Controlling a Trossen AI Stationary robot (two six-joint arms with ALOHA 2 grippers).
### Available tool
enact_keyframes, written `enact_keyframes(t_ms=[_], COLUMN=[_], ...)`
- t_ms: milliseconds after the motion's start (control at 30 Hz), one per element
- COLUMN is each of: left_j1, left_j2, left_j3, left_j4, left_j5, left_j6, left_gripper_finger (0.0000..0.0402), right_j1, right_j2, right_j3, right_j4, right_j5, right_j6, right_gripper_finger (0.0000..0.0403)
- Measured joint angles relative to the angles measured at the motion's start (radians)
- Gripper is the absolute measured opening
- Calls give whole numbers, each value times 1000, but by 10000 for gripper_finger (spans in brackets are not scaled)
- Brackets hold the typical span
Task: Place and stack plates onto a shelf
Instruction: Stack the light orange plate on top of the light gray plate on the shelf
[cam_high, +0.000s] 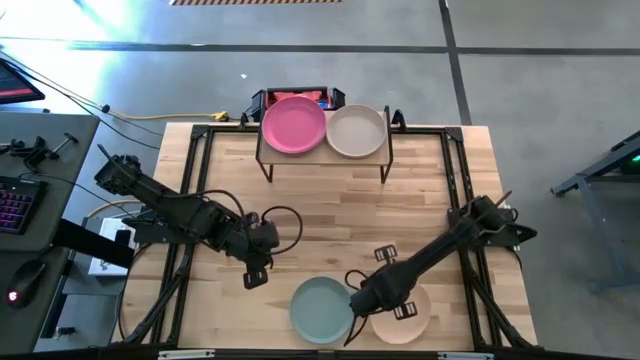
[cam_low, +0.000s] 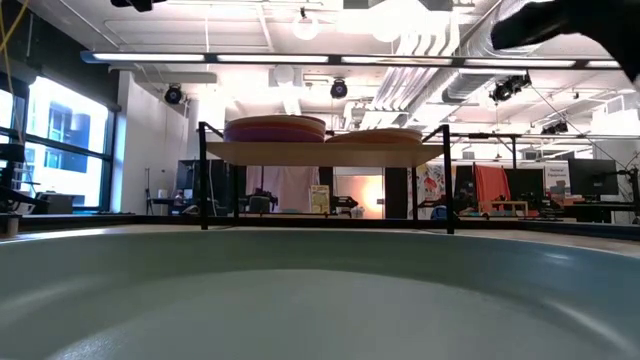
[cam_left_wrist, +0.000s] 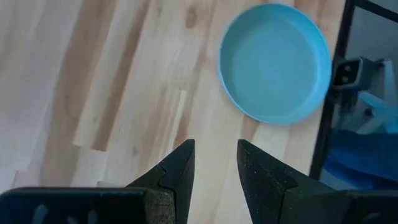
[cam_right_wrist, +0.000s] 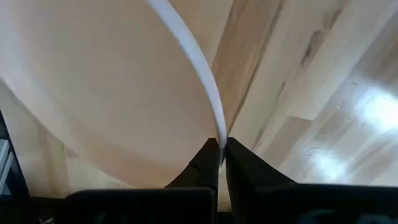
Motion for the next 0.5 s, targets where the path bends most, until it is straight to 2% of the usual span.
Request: enact_keyframes(t_ms=[300,500], left_j1=[18,55], left_j2=[0,0], left_j3=[0,0], left_j4=[0,0], left_j5=[-54,-79], left_j6=[5,46], left_gripper_finger=[110,110], right_j1=[-62,-148], right_j2=[-80,-159], right_j3=[0,0], right_j4=[-8,-11], right_j5=[1,-15], right_j6=[0,25], right_gripper_finger=[0,0])
